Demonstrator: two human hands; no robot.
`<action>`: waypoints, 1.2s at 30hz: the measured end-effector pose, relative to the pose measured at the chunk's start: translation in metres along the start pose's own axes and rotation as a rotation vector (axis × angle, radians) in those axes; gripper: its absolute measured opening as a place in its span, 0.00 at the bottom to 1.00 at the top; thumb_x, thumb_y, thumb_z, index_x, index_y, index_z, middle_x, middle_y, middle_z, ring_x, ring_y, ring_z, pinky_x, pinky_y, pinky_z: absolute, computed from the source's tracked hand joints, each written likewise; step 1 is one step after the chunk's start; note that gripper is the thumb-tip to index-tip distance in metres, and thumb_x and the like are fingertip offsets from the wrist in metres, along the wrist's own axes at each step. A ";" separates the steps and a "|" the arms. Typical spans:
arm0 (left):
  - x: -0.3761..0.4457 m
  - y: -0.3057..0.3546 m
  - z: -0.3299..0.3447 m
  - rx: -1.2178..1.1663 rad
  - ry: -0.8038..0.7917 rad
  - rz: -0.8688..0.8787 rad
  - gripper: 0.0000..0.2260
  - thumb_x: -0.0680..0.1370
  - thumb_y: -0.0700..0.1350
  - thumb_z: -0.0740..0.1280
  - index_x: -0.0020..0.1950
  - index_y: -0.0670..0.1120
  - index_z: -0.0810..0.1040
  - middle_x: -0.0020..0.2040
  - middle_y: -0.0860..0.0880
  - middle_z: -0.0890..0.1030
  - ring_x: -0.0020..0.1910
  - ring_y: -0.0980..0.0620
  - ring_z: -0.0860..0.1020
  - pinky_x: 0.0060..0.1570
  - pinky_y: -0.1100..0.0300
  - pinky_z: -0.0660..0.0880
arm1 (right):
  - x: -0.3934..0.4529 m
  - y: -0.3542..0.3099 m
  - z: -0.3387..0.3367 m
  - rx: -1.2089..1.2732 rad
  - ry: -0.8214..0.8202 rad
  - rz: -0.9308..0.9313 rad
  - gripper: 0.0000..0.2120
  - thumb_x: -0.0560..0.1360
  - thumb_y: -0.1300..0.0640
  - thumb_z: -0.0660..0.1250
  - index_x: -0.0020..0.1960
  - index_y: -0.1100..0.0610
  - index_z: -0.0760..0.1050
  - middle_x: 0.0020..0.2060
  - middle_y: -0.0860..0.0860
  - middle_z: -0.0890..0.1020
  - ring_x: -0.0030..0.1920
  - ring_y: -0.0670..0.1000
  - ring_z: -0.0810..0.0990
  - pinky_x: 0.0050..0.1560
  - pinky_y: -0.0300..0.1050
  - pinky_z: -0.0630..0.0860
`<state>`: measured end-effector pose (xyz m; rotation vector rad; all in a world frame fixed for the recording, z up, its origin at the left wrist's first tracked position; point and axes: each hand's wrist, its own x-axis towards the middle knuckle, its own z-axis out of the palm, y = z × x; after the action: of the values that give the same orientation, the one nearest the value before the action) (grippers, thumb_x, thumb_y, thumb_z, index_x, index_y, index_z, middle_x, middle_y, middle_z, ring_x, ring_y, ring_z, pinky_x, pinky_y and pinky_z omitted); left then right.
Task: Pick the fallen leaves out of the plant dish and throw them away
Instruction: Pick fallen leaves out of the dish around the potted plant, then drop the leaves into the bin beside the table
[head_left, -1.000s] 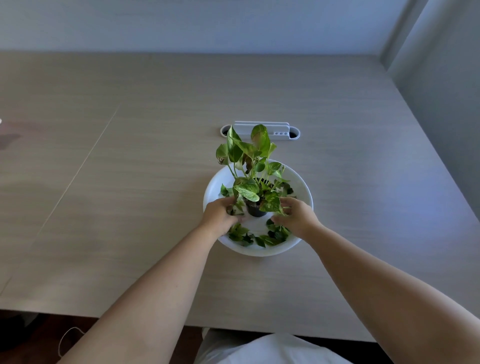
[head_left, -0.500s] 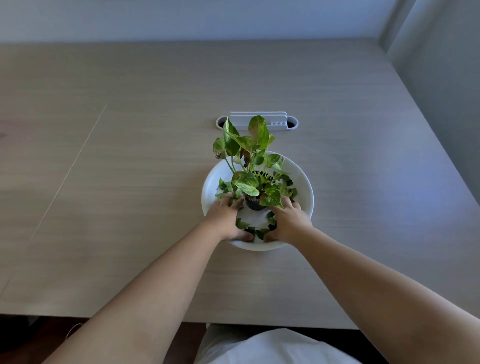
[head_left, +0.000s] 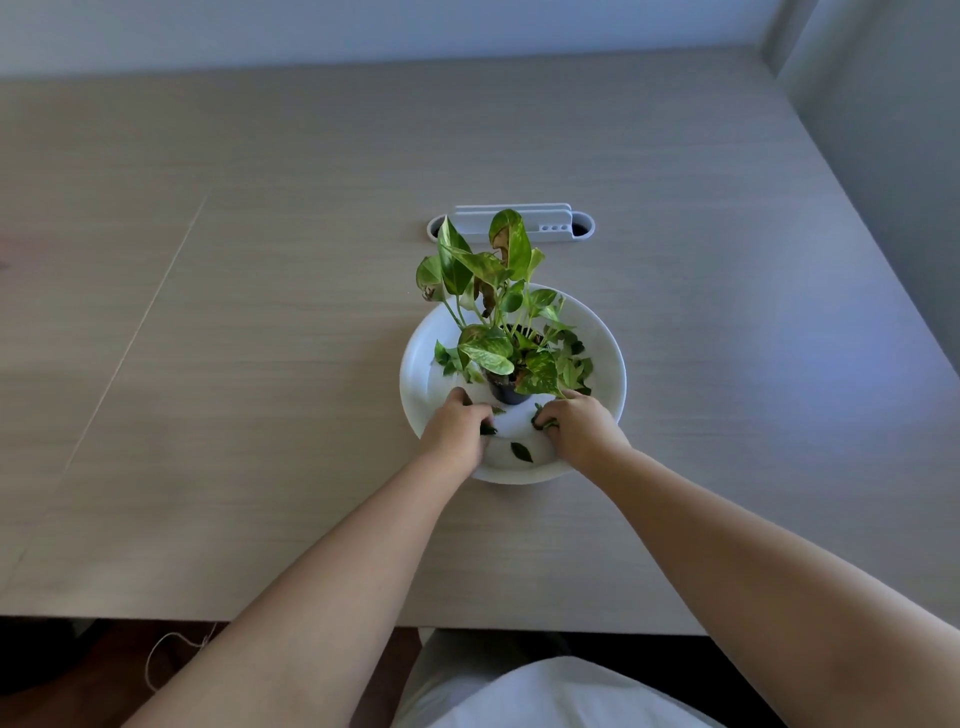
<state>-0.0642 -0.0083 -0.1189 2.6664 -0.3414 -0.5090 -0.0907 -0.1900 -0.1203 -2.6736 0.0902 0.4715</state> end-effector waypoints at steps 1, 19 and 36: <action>-0.001 -0.001 -0.001 -0.001 0.009 0.001 0.10 0.74 0.36 0.67 0.54 0.43 0.80 0.52 0.47 0.69 0.47 0.45 0.74 0.47 0.60 0.71 | -0.001 0.000 -0.002 0.025 0.014 0.011 0.14 0.77 0.62 0.60 0.56 0.51 0.81 0.56 0.52 0.80 0.60 0.56 0.76 0.55 0.44 0.74; -0.007 0.007 -0.017 -0.959 0.052 -0.383 0.07 0.71 0.39 0.74 0.40 0.51 0.81 0.43 0.51 0.83 0.45 0.50 0.81 0.51 0.56 0.77 | -0.030 0.013 -0.046 1.687 0.390 0.536 0.06 0.71 0.69 0.71 0.48 0.64 0.82 0.39 0.59 0.84 0.33 0.51 0.85 0.32 0.37 0.80; -0.058 0.186 0.074 -0.919 -0.774 -0.009 0.09 0.73 0.29 0.69 0.40 0.42 0.78 0.36 0.45 0.78 0.35 0.52 0.77 0.36 0.65 0.77 | -0.232 0.115 -0.002 2.000 1.060 0.733 0.07 0.74 0.71 0.65 0.45 0.62 0.79 0.28 0.48 0.84 0.29 0.43 0.83 0.31 0.33 0.79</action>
<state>-0.1757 -0.1807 -0.0845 1.5123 -0.2173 -1.3148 -0.3239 -0.2972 -0.0846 -0.5522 1.1005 -0.6505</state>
